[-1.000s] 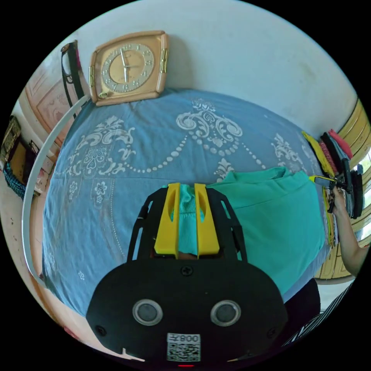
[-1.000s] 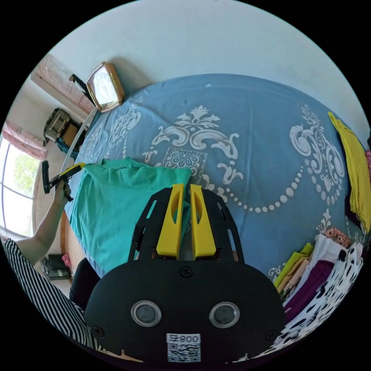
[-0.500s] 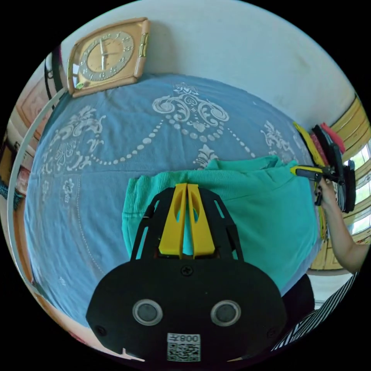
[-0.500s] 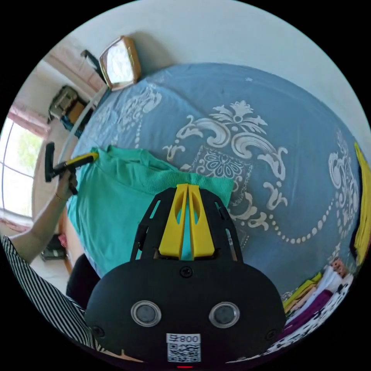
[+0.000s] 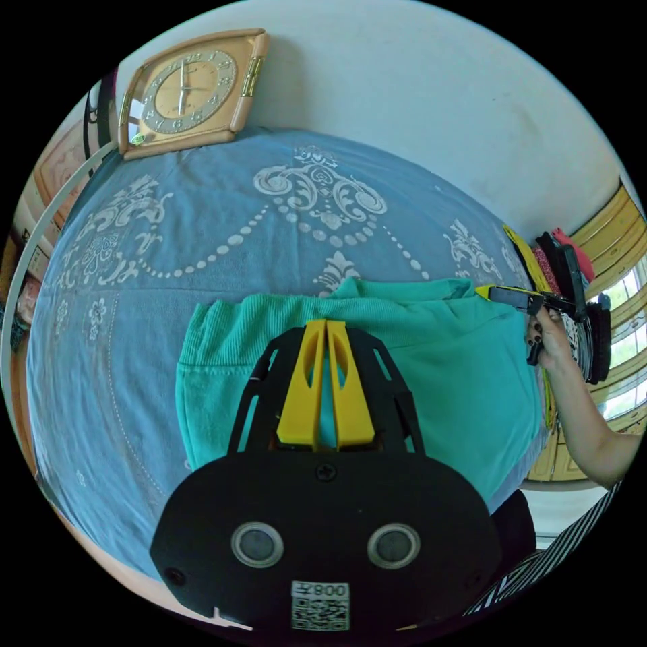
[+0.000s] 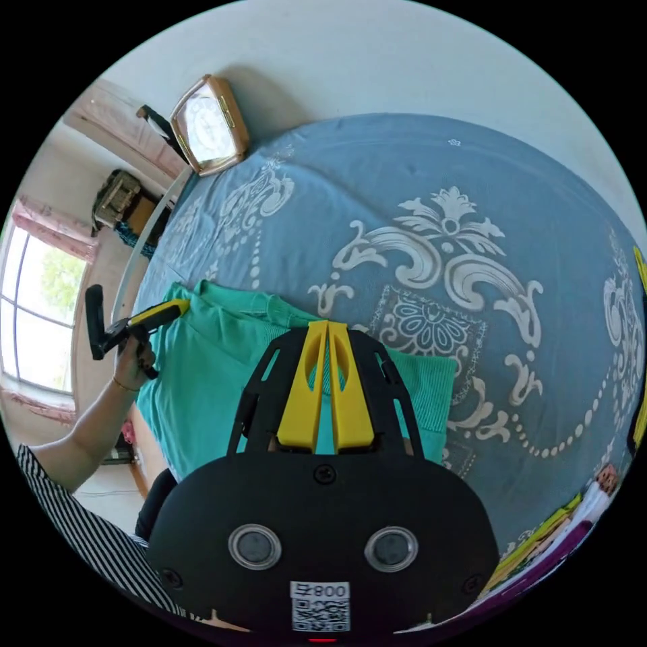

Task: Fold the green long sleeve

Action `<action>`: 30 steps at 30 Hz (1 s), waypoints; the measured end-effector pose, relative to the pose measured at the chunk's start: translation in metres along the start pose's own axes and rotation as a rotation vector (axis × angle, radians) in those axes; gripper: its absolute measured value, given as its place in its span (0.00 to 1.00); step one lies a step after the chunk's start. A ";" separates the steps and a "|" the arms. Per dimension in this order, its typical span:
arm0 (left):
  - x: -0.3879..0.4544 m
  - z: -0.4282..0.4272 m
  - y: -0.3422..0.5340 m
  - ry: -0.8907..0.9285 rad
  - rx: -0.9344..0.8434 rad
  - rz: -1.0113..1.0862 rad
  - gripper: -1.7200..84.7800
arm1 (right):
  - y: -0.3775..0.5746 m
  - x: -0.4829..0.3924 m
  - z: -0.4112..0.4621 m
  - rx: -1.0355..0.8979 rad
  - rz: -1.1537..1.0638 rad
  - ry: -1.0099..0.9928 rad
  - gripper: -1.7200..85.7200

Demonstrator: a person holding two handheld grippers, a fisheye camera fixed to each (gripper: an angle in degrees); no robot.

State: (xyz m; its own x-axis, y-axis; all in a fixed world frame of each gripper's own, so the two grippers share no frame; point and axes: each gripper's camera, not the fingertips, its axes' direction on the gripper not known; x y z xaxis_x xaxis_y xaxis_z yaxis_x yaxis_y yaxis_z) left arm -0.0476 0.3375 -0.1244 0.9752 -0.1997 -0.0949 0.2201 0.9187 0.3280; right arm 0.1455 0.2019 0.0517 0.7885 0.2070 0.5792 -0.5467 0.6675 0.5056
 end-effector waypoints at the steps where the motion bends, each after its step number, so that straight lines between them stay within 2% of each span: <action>1: -0.001 -0.003 0.002 -0.001 -0.001 0.001 0.02 | 0.007 -0.001 -0.008 0.018 -0.011 -0.021 0.02; 6: 0.000 -0.070 0.036 0.087 0.091 0.053 0.02 | 0.077 0.006 -0.072 0.115 -0.012 -0.069 0.03; 9: 0.008 -0.101 0.077 0.130 0.083 0.114 0.02 | 0.152 0.020 -0.106 0.125 0.046 -0.147 0.04; 13: -0.001 -0.114 0.134 -0.007 0.010 0.074 0.03 | 0.256 0.029 -0.114 0.037 0.180 -0.155 0.07; 16: -0.041 -0.134 0.180 -0.001 -0.024 -0.117 0.04 | 0.300 0.034 -0.115 0.016 0.251 -0.180 0.10; 20: -0.106 -0.176 0.242 0.021 0.030 -0.351 0.10 | 0.322 0.043 -0.114 0.033 0.291 -0.211 0.11; 24: -0.156 -0.179 0.290 0.152 0.029 -0.555 0.12 | 0.324 0.043 -0.107 -0.003 0.299 -0.214 0.11; 30: -0.184 -0.184 0.328 0.264 0.123 -0.716 0.14 | 0.329 0.042 -0.105 0.003 0.332 -0.274 0.11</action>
State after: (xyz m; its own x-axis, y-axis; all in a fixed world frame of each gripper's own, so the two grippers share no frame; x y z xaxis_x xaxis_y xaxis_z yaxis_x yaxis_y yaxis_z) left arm -0.1583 0.7384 -0.1721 0.5598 -0.6291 -0.5394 0.8114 0.5483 0.2026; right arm 0.0280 0.5050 0.1753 0.4658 0.2124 0.8590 -0.7594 0.5942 0.2649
